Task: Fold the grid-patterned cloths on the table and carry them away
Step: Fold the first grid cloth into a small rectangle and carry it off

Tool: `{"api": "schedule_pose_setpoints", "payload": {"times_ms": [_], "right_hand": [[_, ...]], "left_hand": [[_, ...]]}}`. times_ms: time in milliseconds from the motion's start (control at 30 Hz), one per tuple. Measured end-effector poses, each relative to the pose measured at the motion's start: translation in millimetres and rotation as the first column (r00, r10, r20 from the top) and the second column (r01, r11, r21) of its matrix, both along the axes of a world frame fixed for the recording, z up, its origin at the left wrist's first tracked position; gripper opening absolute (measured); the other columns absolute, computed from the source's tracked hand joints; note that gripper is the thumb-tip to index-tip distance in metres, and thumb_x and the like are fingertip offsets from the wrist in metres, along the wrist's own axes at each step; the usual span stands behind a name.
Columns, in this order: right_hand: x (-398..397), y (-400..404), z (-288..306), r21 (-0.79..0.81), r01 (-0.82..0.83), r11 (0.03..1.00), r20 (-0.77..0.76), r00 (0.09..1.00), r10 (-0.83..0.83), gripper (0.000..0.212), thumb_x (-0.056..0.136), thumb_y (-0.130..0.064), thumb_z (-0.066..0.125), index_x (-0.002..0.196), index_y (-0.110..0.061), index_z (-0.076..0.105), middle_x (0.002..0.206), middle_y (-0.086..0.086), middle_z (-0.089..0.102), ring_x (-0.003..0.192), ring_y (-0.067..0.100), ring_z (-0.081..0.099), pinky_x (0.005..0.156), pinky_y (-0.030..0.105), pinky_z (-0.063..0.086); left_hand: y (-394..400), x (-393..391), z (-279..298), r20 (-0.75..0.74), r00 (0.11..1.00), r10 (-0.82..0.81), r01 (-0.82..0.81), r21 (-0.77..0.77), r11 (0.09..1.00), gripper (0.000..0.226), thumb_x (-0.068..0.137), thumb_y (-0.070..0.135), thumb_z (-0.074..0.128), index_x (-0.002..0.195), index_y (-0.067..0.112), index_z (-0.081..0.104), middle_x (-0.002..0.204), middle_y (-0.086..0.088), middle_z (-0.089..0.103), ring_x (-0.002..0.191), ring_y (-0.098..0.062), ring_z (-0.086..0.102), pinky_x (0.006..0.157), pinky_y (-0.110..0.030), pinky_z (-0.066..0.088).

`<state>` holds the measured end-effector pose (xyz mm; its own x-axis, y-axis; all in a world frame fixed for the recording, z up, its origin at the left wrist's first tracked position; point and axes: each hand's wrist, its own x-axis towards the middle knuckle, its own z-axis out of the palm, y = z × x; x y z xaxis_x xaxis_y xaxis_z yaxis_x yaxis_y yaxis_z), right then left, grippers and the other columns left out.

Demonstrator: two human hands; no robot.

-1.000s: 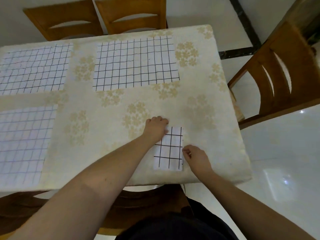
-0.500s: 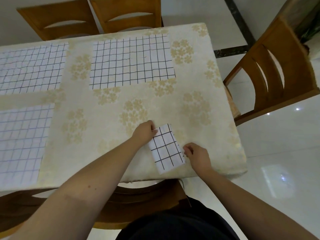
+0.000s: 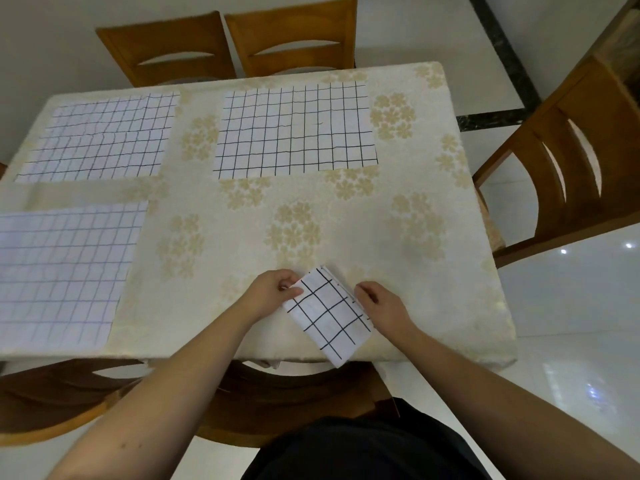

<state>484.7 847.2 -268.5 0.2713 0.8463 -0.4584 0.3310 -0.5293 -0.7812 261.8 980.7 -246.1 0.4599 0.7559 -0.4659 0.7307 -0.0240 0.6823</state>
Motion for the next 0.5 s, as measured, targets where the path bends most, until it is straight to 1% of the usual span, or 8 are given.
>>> {"api": "schedule_pose_setpoints", "payload": {"times_ms": [33,100,200,233,300,400,433,500], "right_hand": [[-3.1,3.2,1.9,-0.01,-0.019,1.0,-0.075,0.997,0.019,0.035,0.096,-0.043,0.051,0.123,-0.021,0.059,0.111,-0.006,0.063,0.102,0.011,0.059,0.085,0.023,0.042],[-6.6,8.8,6.7,-0.033,-0.091,0.995,-0.182,0.98,0.084,0.043,0.091,-0.048,0.058,0.126,-0.022,0.057,0.114,-0.006,0.064,0.102,0.01,0.061,0.082,0.022,0.045],[-3.7,13.3,15.1,-0.031,-0.18,0.983,-0.203,0.964,0.17,0.041,0.088,-0.051,0.061,0.105,-0.016,0.069,0.096,0.0,0.068,0.086,0.014,0.065,0.069,0.023,0.045],[-1.6,13.9,17.4,-0.035,-0.166,0.986,-0.236,0.96,0.153,0.041,0.088,-0.051,0.06,0.1,-0.013,0.07,0.091,0.0,0.067,0.082,0.014,0.064,0.069,0.024,0.044],[2.6,14.1,20.1,-0.105,-0.083,0.991,-0.373,0.927,0.038,0.037,0.089,-0.047,0.061,0.099,-0.013,0.071,0.095,-0.001,0.071,0.085,0.012,0.067,0.071,0.024,0.052],[8.4,11.6,14.4,-0.239,0.054,0.969,-0.618,0.762,-0.195,0.042,0.089,-0.04,0.064,0.115,-0.008,0.065,0.109,0.009,0.072,0.098,0.022,0.07,0.082,0.036,0.057],[9.5,9.8,12.9,-0.269,0.082,0.96,-0.681,0.689,-0.25,0.041,0.09,-0.038,0.062,0.118,-0.008,0.062,0.113,0.011,0.07,0.103,0.025,0.068,0.087,0.038,0.055],[9.7,5.0,11.9,-0.3,0.125,0.946,-0.754,0.577,-0.315,0.036,0.093,-0.032,0.059,0.121,-0.009,0.06,0.118,0.013,0.068,0.109,0.029,0.065,0.091,0.04,0.052]], "left_hand": [[-1.0,-2.5,2.2,0.02,1.0,0.003,-0.003,-0.006,1.0,0.014,0.086,0.022,0.072,0.078,0.028,0.063,0.068,0.012,0.053,0.059,0.004,0.047,0.059,-0.016,0.035],[-2.1,-6.9,7.4,0.061,0.998,0.021,-0.021,-0.01,1.0,0.007,0.086,0.022,0.072,0.084,0.022,0.066,0.068,0.011,0.052,0.061,0.0,0.047,0.059,-0.015,0.035],[-2.2,-15.3,9.5,0.107,0.989,0.098,-0.096,-0.025,0.995,0.007,0.087,0.019,0.07,0.083,0.02,0.065,0.066,0.011,0.049,0.06,-0.004,0.045,0.059,-0.017,0.034],[-2.5,-18.1,10.5,0.125,0.983,0.132,-0.128,-0.04,0.991,0.012,0.089,0.018,0.069,0.079,0.023,0.063,0.062,0.013,0.046,0.058,-0.003,0.043,0.057,-0.017,0.033],[-4.1,-21.9,12.5,0.159,0.964,0.212,-0.198,-0.101,0.975,0.02,0.091,0.017,0.067,0.074,0.025,0.059,0.055,0.015,0.038,0.053,-0.003,0.038,0.054,-0.018,0.031],[-9.5,-23.2,15.2,0.208,0.911,0.355,-0.31,-0.219,0.925,0.017,0.093,0.012,0.063,0.077,0.018,0.06,0.05,0.017,0.044,0.05,0.0,0.046,0.052,-0.014,0.038],[-11.5,-23.3,14.2,0.218,0.889,0.403,-0.346,-0.258,0.902,0.012,0.093,0.011,0.063,0.081,0.015,0.062,0.054,0.017,0.052,0.054,-0.002,0.053,0.052,-0.015,0.042],[-14.9,-21.0,10.7,0.219,0.833,0.507,-0.423,-0.337,0.841,0.003,0.091,0.013,0.065,0.089,0.012,0.065,0.071,0.003,0.069,0.066,-0.013,0.064,0.055,-0.022,0.05]]}}
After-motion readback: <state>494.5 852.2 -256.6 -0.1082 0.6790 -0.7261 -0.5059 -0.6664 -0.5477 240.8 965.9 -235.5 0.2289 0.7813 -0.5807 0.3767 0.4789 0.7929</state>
